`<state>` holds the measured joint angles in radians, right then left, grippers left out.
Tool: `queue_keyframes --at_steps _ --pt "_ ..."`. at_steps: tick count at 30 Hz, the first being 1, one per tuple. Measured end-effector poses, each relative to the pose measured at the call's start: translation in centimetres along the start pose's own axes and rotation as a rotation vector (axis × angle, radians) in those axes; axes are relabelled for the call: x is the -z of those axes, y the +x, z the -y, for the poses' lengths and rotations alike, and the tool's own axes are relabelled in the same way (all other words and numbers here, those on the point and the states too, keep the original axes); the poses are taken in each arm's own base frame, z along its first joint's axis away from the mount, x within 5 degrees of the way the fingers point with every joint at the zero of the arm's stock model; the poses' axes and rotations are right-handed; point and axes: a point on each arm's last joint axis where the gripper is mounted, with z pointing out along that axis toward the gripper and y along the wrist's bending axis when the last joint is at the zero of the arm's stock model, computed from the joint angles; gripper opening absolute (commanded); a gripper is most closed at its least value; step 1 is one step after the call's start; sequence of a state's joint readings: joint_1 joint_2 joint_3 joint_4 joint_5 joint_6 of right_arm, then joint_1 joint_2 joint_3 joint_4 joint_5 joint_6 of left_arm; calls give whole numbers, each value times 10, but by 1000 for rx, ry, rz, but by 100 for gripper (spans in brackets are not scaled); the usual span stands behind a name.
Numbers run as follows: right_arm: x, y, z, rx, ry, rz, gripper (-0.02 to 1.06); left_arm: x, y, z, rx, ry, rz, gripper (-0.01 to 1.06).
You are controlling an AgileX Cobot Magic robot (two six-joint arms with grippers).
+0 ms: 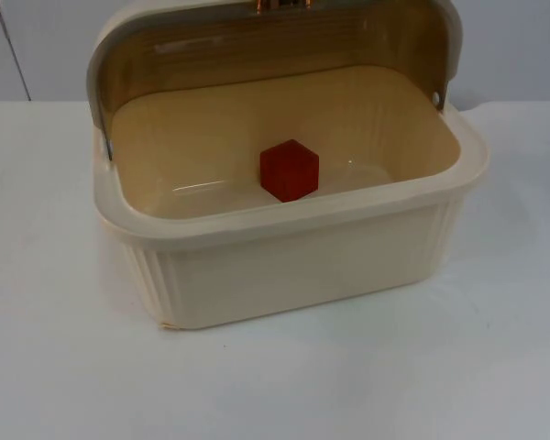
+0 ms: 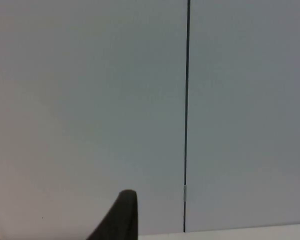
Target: Open the box lid with the left hand, place the block into the box with the right hand, then close the box lid with the left hand.
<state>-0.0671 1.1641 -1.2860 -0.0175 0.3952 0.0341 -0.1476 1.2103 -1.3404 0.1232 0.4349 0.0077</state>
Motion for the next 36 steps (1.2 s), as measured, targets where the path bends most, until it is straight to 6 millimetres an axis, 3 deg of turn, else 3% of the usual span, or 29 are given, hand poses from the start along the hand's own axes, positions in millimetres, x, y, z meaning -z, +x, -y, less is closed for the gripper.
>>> queue_keyframes --at_steps 7,14,16,20,25,36 --pt "0 0 0 0 0 0 99 -51 -28 8 -121 23 -8 105" --pt "0 0 0 0 0 0 99 -98 -37 32 -301 81 -11 105" --pt "0 0 0 0 0 0 99 -104 -38 37 -336 92 -8 105" --pt "0 0 0 0 0 0 99 -126 -25 59 -446 148 -35 105" --pt "0 0 0 0 0 0 99 -140 -13 79 -473 195 -59 105" --pt "0 0 0 0 0 0 99 -162 19 109 -391 264 -206 105"
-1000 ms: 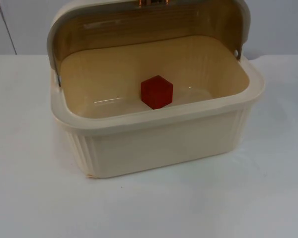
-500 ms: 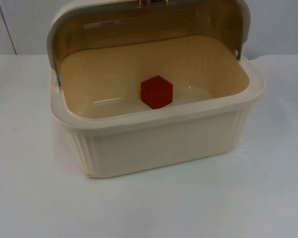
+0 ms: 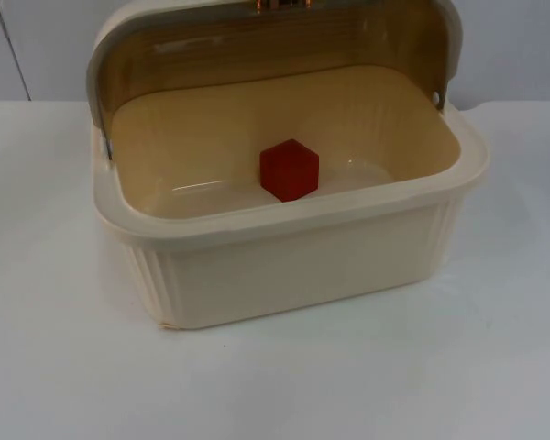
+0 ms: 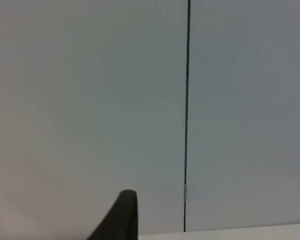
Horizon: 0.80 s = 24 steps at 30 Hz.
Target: Open the box lid with the left hand, place the block into the box with the right hand, then close the box lid with the left hand.
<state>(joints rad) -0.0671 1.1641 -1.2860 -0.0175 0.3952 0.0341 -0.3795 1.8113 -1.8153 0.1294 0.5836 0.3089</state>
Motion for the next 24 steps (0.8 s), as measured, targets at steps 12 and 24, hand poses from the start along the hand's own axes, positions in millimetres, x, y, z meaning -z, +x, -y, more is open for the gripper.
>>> queue_keyframes --at_steps 12,24 --pt "0 0 0 0 0 0 99 -13 1 41 -280 111 -64 86" --pt "0 0 0 0 0 0 99 -24 7 48 -255 151 -80 0"
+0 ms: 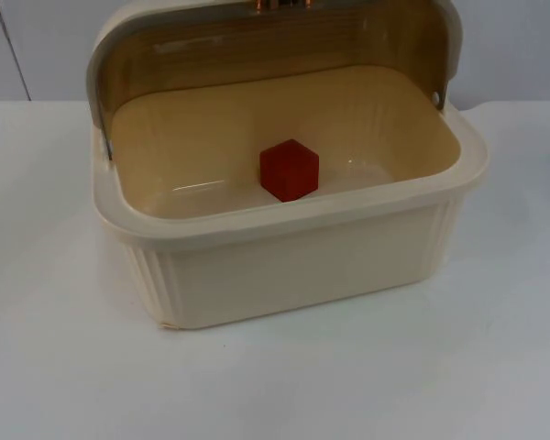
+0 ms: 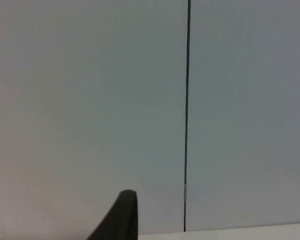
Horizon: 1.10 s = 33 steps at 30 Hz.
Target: Open the box lid with the left hand, place the block into the box with the right hand, then close the box lid with the left hand.
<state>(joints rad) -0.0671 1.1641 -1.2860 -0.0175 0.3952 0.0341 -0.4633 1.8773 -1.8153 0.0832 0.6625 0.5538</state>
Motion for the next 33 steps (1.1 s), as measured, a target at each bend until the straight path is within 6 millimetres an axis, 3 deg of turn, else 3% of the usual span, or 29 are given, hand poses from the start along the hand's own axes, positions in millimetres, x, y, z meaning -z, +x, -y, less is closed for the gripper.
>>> queue_keyframes --at_steps 22,33 --pt "0 0 0 0 0 0 99 -12 8 27 -133 267 -28 0" --pt "0 0 0 0 0 0 99 -24 15 36 -120 337 -65 0"
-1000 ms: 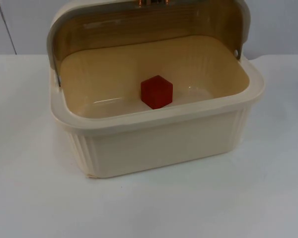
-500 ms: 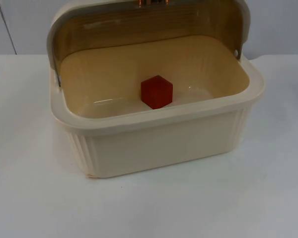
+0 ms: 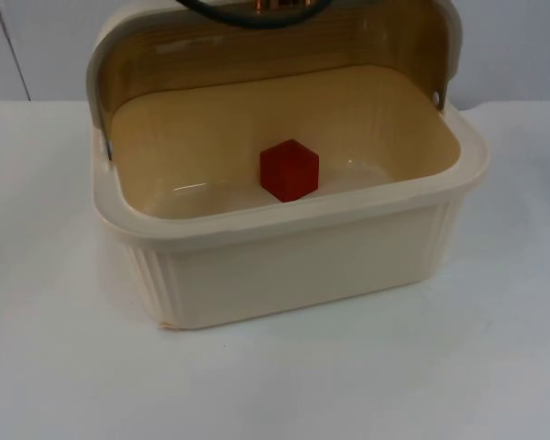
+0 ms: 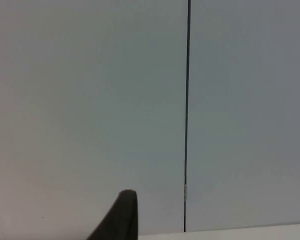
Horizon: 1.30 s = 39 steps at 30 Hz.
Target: Open the box lid with the left hand, place the block into the box with the right hand, then close the box lid with the left hand.
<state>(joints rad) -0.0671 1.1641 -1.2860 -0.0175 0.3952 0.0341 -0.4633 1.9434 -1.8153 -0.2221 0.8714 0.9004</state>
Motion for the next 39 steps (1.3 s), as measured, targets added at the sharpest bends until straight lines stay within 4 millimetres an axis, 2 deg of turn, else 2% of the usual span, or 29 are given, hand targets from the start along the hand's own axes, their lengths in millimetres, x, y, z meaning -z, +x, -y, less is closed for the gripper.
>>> queue_keyframes --at_steps 13,21,27,31,39 --pt "0 0 0 -4 0 0 99 -1 1 3 87 33 -14 0" --pt "0 0 0 -4 0 0 99 -3 -9 19 86 79 -23 0" --pt "0 0 0 -4 0 0 99 -3 -10 21 93 84 -25 0" --pt "0 0 0 -4 0 0 99 -4 -7 24 103 71 -16 0" --pt "0 0 0 -4 0 0 99 -2 6 44 120 26 30 0"
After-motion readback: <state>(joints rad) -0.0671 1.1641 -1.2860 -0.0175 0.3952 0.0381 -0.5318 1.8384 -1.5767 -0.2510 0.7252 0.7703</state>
